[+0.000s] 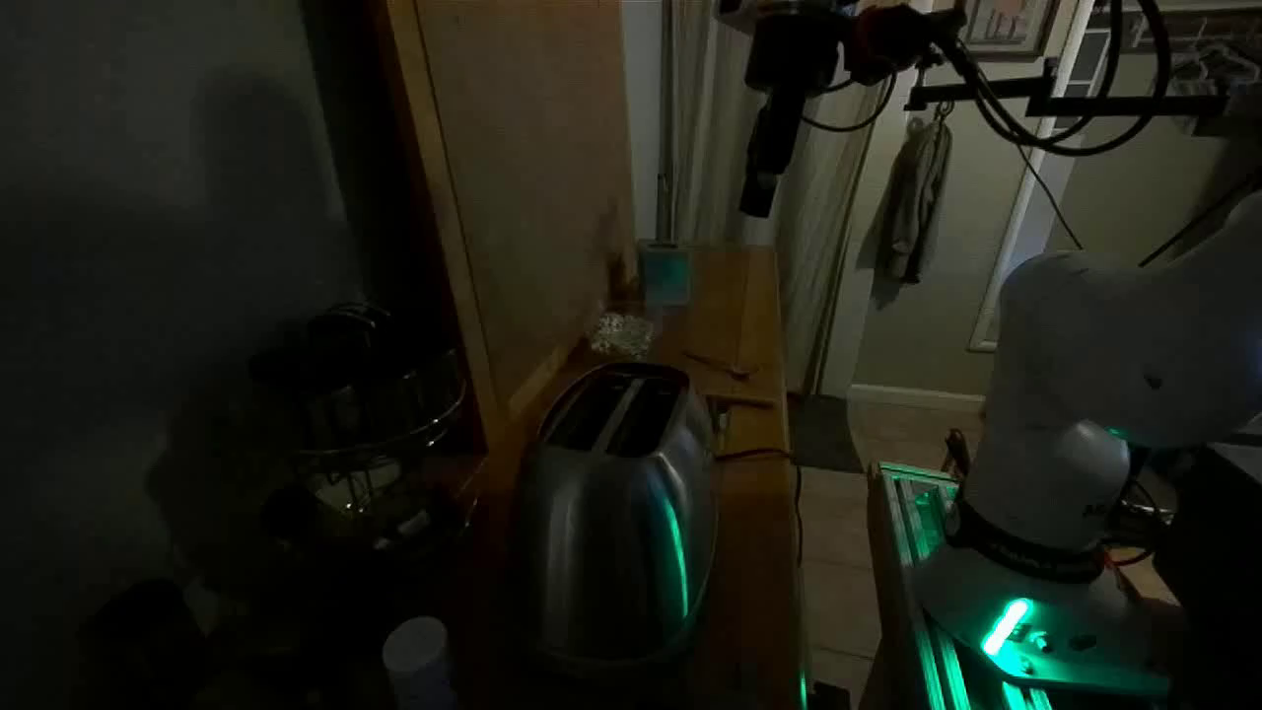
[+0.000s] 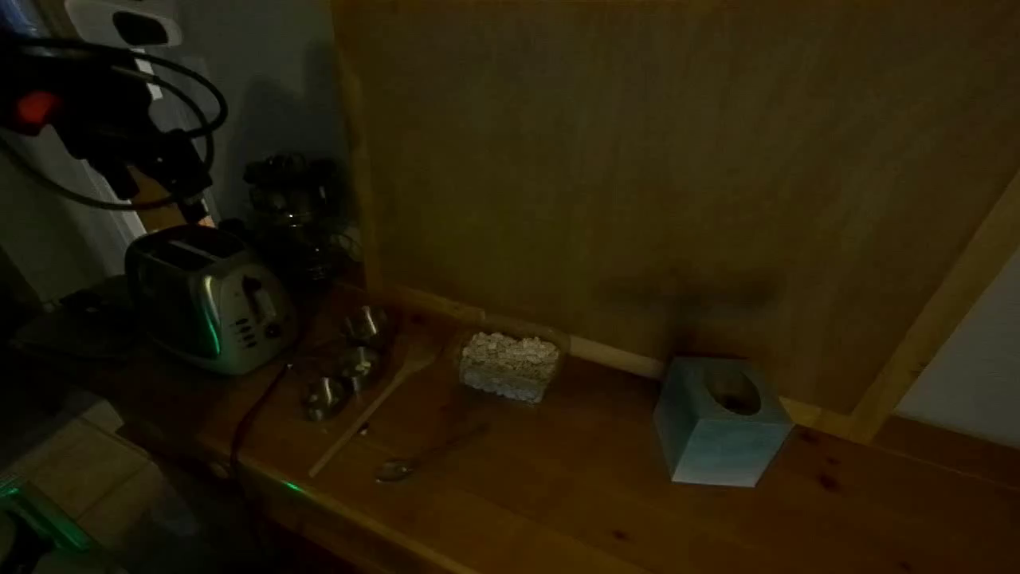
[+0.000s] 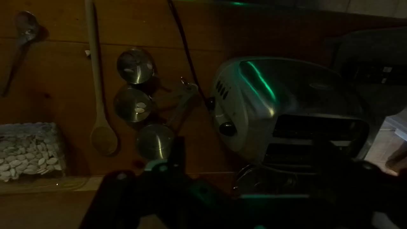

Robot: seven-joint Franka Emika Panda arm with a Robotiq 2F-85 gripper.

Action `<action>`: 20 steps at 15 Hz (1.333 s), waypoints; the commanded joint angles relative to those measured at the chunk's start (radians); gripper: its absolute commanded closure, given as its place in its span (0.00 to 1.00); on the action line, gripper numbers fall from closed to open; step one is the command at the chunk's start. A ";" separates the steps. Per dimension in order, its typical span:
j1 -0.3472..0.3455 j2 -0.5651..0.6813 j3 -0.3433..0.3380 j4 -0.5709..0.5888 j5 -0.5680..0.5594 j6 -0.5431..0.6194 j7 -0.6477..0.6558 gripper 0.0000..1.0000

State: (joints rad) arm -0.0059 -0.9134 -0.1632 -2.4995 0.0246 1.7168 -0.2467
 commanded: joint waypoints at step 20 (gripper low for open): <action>-0.065 0.139 -0.048 0.004 -0.157 0.494 -0.064 0.00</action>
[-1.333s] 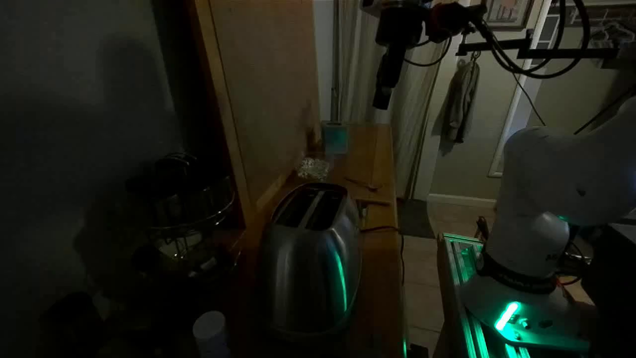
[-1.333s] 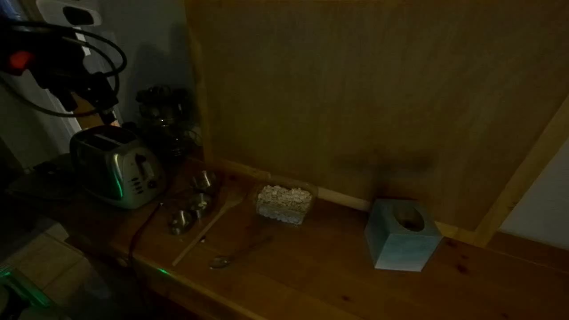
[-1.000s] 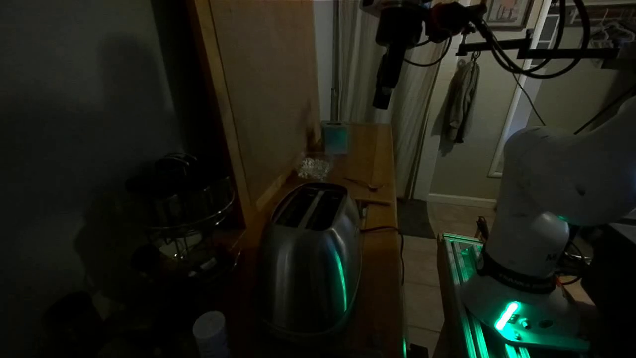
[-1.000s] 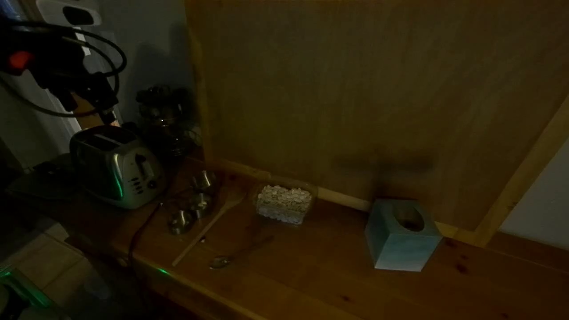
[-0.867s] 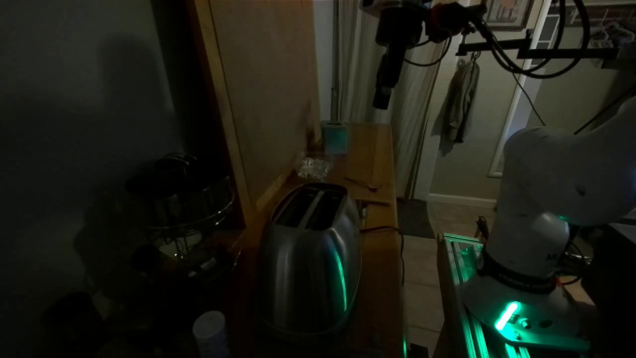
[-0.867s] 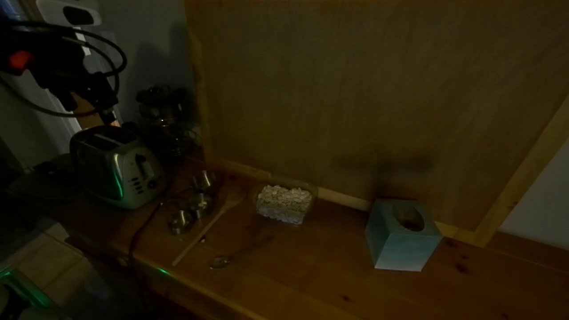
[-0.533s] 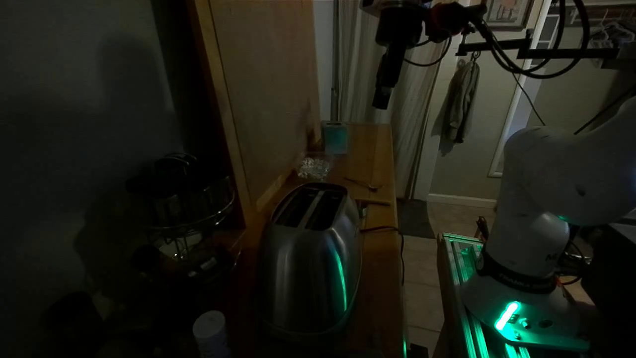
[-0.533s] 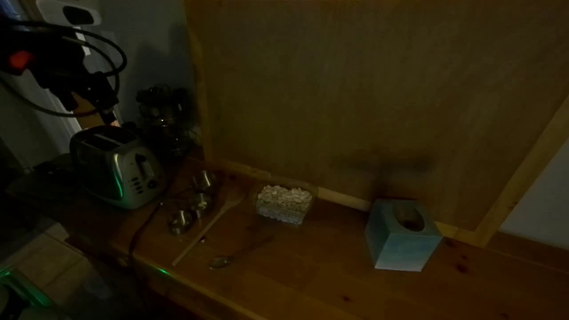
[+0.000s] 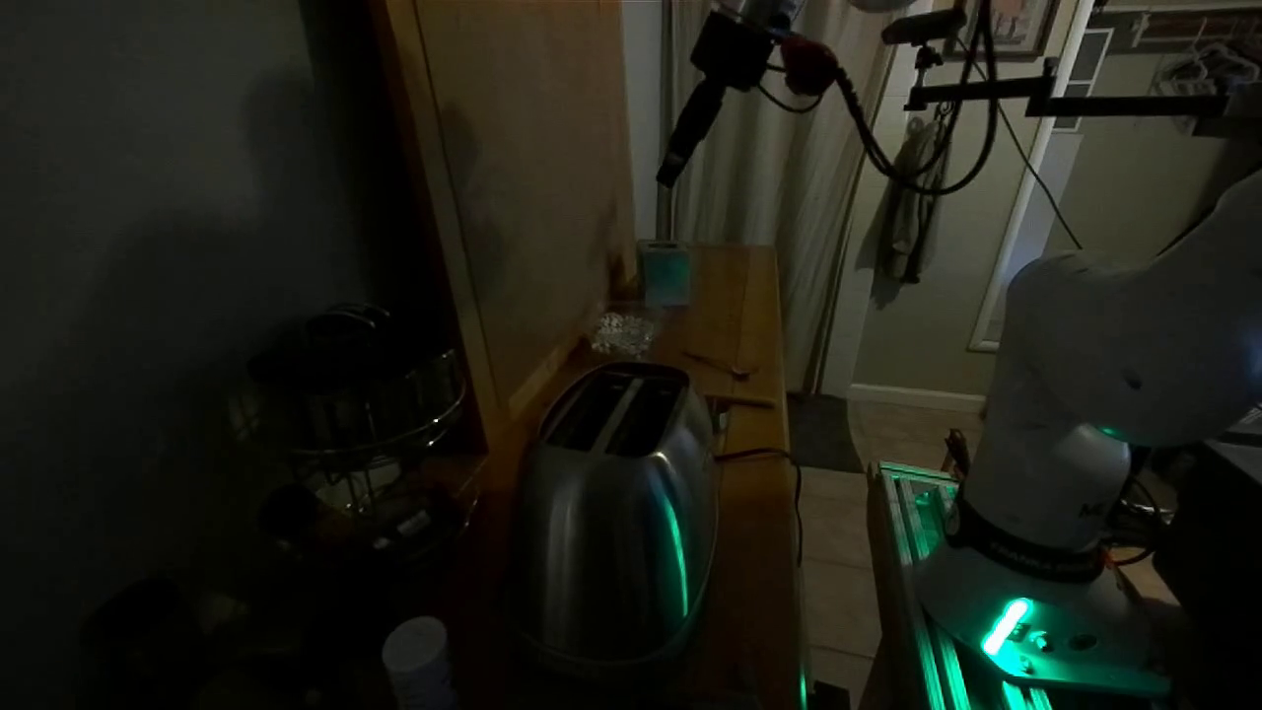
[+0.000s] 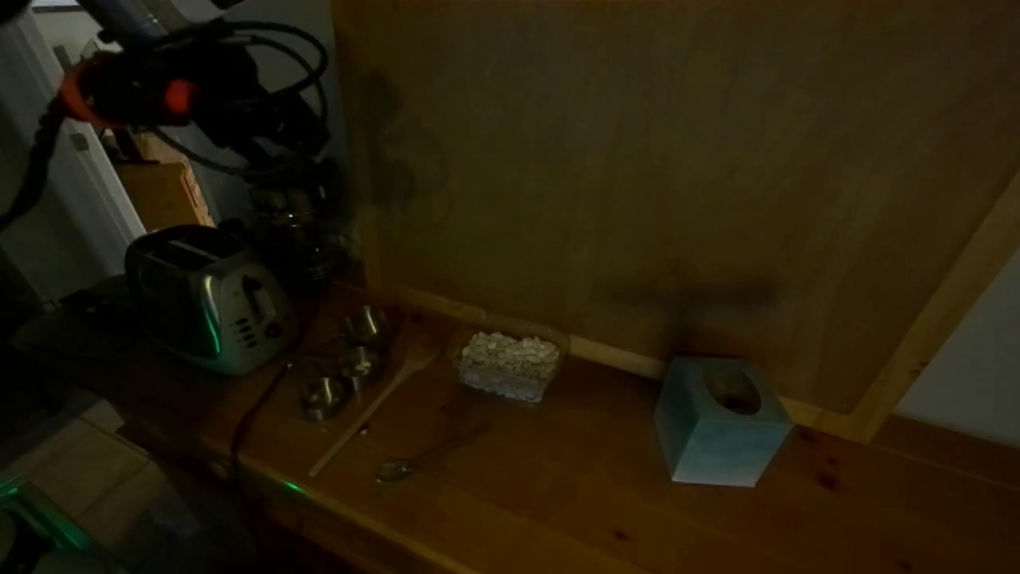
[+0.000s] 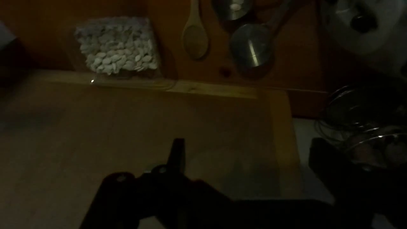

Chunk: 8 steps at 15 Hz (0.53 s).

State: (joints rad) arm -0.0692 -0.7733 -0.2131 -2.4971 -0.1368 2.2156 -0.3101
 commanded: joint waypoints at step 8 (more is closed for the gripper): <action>-0.050 0.090 -0.012 0.015 -0.060 0.078 0.000 0.00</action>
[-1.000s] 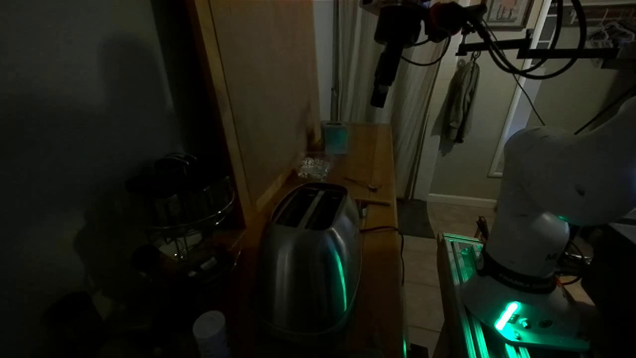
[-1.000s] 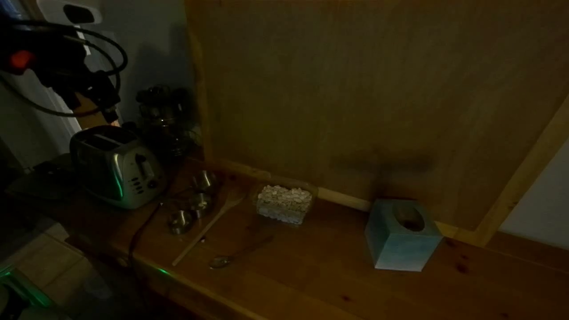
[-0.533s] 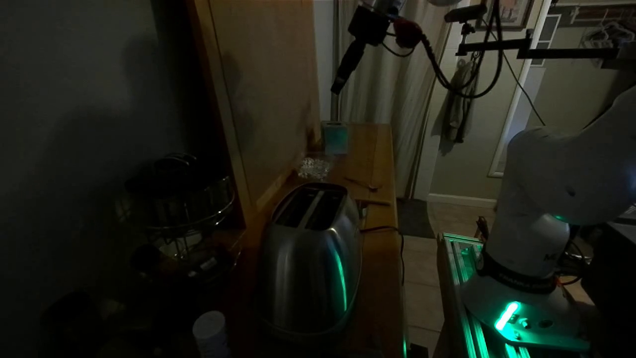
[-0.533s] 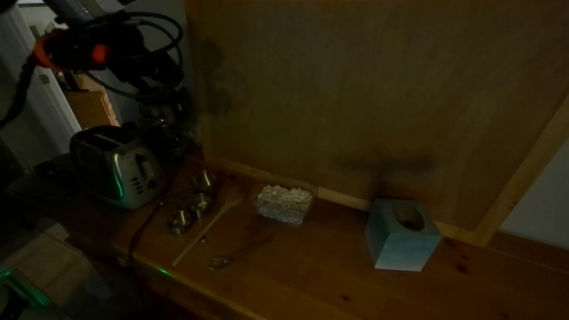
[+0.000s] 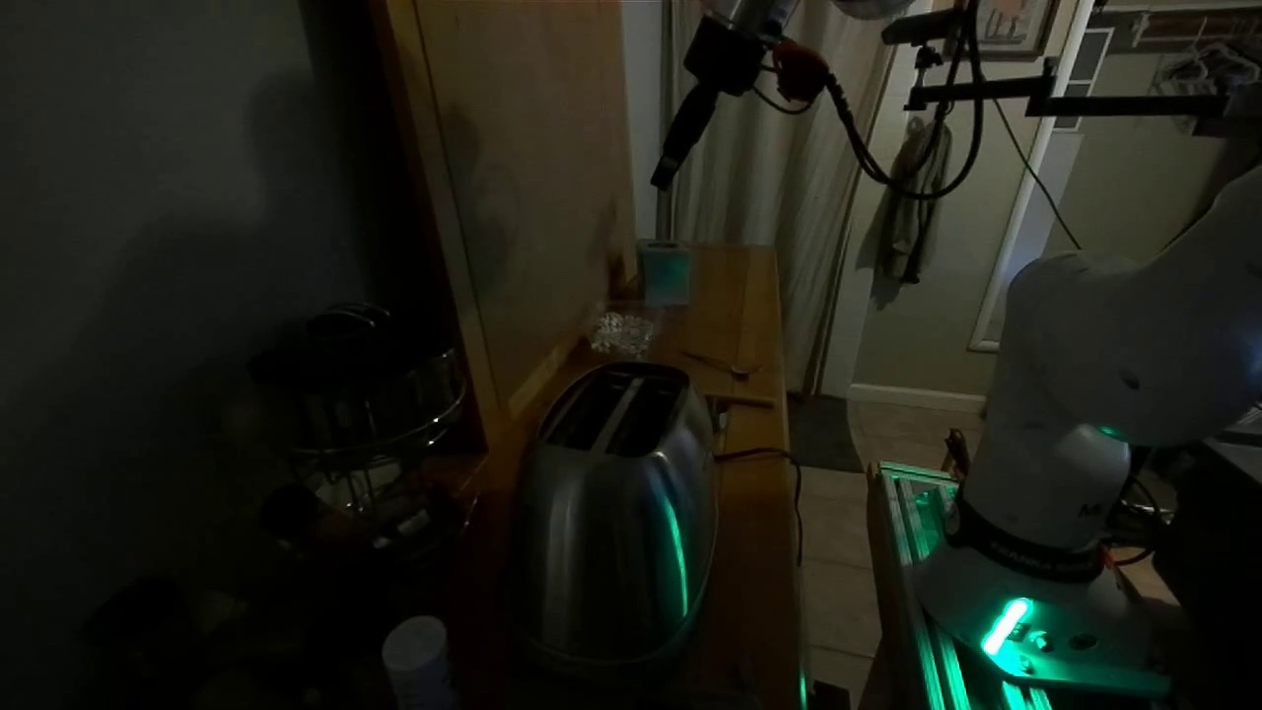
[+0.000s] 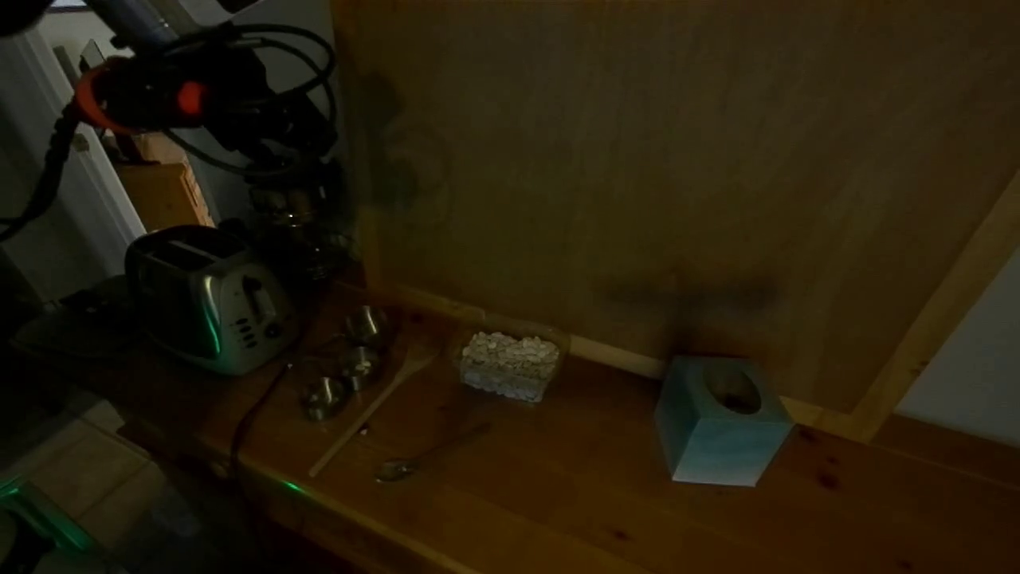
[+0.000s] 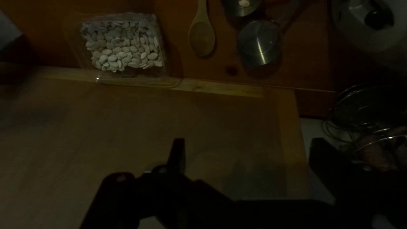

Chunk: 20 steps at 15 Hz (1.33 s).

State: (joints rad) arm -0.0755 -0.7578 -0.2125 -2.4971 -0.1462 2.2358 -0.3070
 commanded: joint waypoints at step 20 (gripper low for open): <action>-0.073 0.535 -0.152 0.199 0.035 -0.053 -0.263 0.00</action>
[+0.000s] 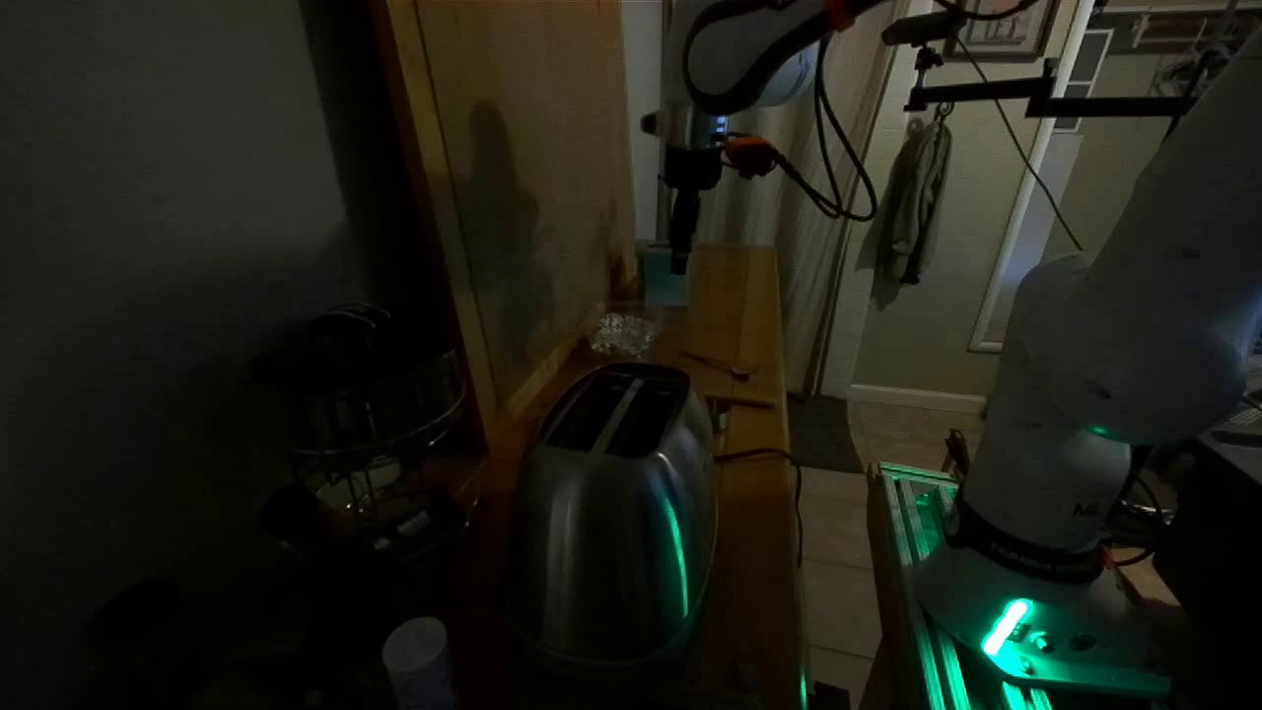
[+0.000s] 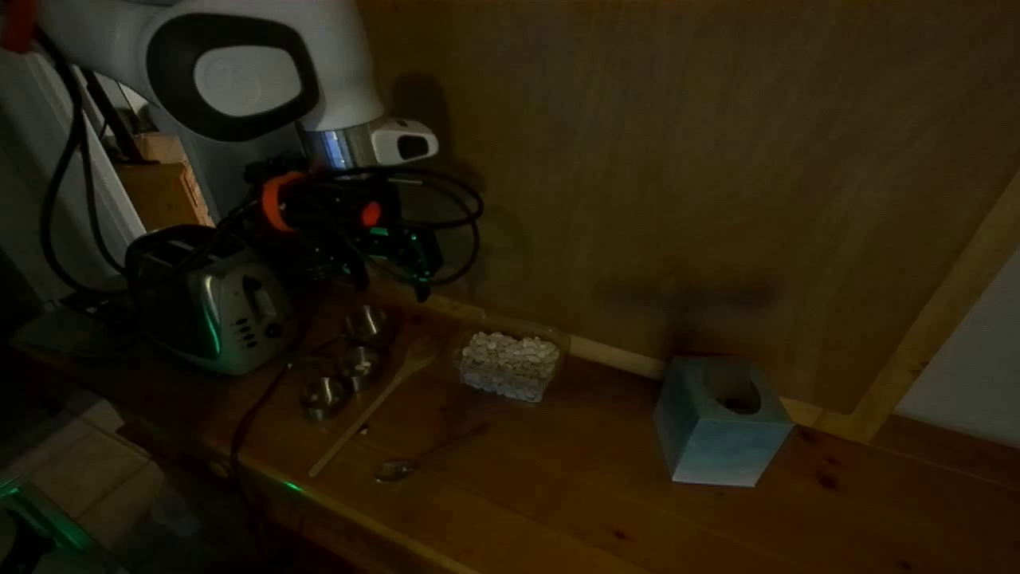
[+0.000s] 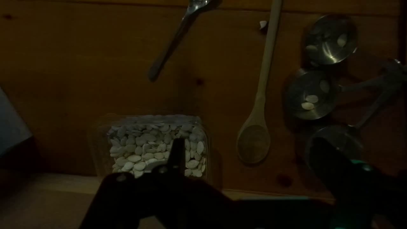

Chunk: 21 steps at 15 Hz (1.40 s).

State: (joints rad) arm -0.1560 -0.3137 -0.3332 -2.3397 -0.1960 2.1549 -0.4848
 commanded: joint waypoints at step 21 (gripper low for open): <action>-0.086 0.383 0.010 0.124 0.274 0.350 -0.336 0.00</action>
State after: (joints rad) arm -0.2118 0.0114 -0.3489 -2.2445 0.0192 2.4437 -0.7589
